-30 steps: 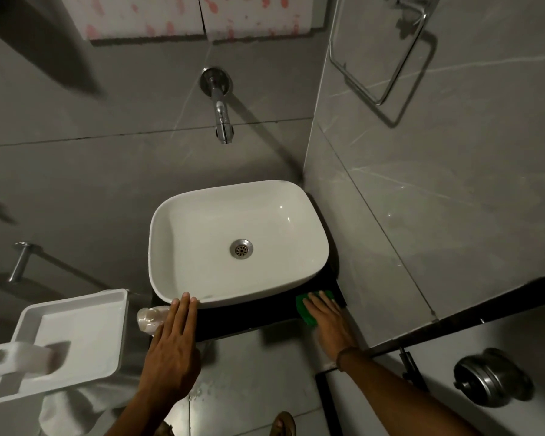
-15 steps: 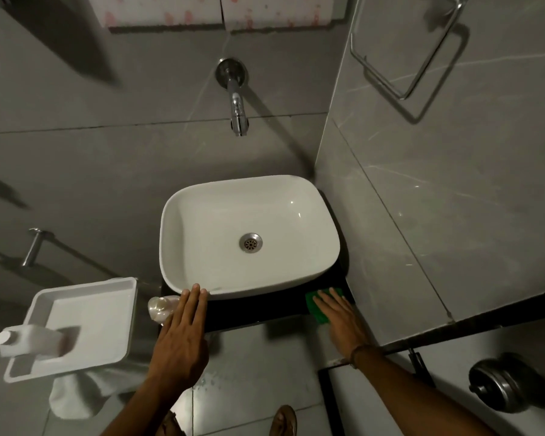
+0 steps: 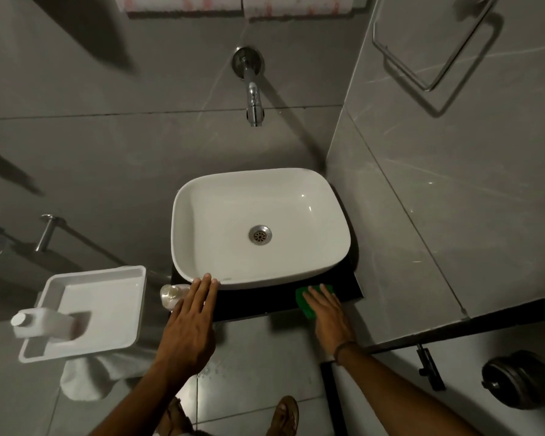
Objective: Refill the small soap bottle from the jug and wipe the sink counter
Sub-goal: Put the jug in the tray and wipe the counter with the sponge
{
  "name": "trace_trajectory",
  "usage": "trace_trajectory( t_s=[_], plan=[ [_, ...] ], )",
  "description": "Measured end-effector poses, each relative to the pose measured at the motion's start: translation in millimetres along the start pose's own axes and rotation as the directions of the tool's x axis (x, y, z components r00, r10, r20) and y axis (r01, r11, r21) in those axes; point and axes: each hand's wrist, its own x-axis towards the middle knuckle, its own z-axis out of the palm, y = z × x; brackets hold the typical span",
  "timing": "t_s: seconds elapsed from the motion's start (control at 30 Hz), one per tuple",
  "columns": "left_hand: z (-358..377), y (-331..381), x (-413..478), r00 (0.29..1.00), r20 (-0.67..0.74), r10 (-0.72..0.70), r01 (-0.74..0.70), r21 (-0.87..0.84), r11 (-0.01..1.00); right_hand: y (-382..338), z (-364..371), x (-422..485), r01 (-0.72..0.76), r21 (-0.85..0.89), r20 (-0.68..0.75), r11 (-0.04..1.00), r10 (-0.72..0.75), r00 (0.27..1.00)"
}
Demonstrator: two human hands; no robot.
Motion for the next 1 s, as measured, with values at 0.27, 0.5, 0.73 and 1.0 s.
trace_trajectory(
  t_s=[0.27, 0.5, 0.73, 1.0],
  plan=[
    [5.3, -1.9, -1.3, 0.999, -0.030, 0.015, -0.015, 0.018, 1.000, -88.7, 33.6, 12.0, 0.104, 0.083, 0.012, 0.991, -0.105, 0.994],
    [2.5, -0.7, -1.5, 1.000, -0.005, -0.003, 0.002, -0.015, 1.000, -74.7, 32.3, 9.0, -0.030, 0.067, -0.043, 0.997, 0.033, 0.999],
    [1.7, -6.2, -2.0, 1.000, 0.008, 0.012, -0.012, -0.001, 1.000, -136.6, 55.0, 8.1, 0.230, 0.066, 0.030, 0.971, -0.232, 0.972],
    [2.5, -2.5, -1.4, 1.000, 0.019, -0.021, 0.022, -0.035, 0.999, -151.3, 46.6, 27.5, -0.022, 0.111, 0.010, 0.994, 0.021, 1.000]
  ],
)
